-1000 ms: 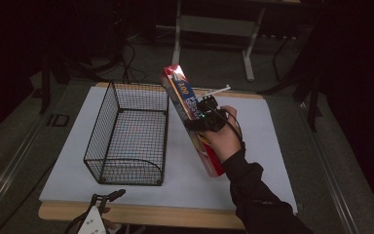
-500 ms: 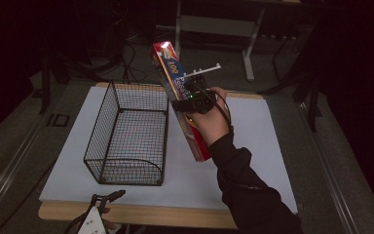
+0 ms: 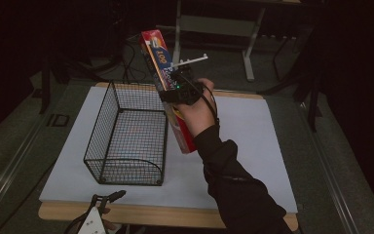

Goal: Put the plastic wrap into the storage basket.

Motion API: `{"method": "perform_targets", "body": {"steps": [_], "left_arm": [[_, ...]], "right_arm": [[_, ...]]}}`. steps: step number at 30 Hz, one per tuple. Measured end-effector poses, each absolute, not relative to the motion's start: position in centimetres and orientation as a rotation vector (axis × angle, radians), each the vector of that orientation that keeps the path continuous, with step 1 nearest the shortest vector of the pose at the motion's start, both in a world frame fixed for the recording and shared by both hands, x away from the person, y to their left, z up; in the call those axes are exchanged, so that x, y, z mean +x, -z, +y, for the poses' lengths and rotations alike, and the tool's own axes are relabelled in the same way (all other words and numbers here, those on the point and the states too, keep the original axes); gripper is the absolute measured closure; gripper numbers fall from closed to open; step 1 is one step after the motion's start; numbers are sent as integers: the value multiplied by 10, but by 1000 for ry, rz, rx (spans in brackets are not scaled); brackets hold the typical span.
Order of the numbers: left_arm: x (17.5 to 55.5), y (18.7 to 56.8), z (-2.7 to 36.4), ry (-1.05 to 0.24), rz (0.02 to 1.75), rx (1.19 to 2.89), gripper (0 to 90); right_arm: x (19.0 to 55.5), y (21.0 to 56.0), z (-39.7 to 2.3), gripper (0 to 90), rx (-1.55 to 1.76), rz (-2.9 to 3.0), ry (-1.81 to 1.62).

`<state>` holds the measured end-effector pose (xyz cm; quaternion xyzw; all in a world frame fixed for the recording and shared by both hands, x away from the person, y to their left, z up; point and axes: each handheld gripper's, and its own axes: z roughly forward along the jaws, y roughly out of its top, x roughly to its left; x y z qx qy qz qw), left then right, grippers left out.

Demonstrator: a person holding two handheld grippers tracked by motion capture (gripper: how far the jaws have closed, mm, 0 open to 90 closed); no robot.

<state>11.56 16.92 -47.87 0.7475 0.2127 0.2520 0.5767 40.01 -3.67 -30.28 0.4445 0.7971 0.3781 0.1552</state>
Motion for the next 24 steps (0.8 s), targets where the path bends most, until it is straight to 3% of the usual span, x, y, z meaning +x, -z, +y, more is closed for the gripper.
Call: {"method": "perform_targets", "body": {"steps": [9,24], "left_arm": [[114,479,170,-587,497,1747,2],[113,479,171,-588,484,1752,2]], "right_arm": [[405,299,-6,395,1246,2264,-1128],[401,324,44,395,1227,2290,-1193]]}}
